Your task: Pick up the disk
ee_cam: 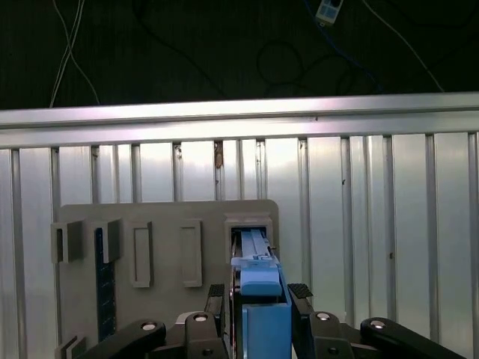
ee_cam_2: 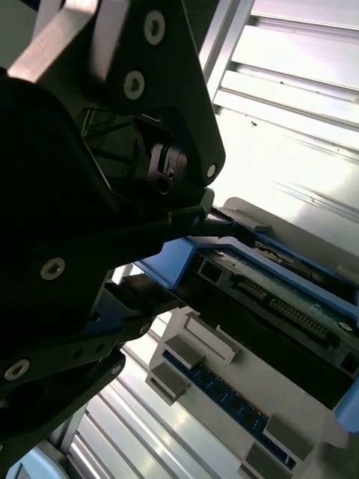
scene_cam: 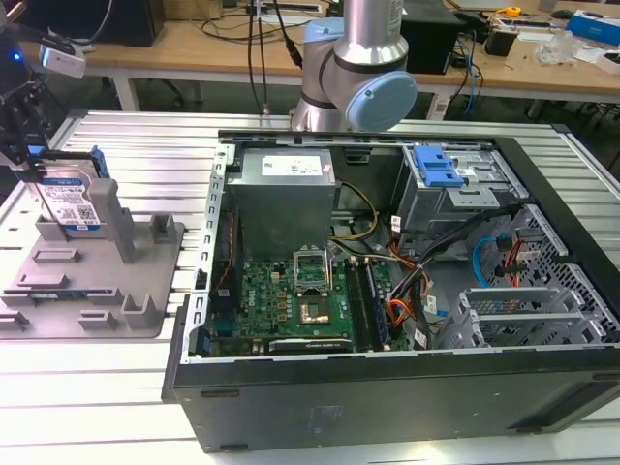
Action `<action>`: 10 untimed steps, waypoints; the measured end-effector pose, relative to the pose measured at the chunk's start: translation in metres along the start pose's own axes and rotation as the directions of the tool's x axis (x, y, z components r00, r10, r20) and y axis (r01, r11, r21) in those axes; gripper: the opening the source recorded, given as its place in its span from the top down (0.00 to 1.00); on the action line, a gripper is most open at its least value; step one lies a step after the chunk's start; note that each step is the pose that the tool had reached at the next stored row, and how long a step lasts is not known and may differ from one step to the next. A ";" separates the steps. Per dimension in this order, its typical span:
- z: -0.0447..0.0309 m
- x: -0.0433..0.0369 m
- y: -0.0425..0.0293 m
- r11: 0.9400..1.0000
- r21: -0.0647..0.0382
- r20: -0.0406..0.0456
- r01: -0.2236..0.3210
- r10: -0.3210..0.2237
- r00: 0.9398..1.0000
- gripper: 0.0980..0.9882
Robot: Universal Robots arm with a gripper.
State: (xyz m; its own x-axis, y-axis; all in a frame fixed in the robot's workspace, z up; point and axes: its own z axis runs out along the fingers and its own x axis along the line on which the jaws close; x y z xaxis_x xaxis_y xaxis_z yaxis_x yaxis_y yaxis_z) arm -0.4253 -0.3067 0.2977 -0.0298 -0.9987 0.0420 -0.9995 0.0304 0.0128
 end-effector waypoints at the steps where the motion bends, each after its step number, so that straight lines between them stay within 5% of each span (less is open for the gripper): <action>1: 0.0007 0.0000 0.0000 1.000 0.000 0.000 0.000 0.000 1.000 0.60; 10: 0.0020 -0.0001 -0.0001 1.000 0.001 0.000 0.000 0.000 1.000 0.60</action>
State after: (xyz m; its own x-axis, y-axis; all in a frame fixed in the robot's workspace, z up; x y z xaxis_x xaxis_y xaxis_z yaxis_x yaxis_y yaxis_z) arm -0.4252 -0.3067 0.2957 -0.0298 -0.9987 0.0420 -0.9995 0.0303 0.0119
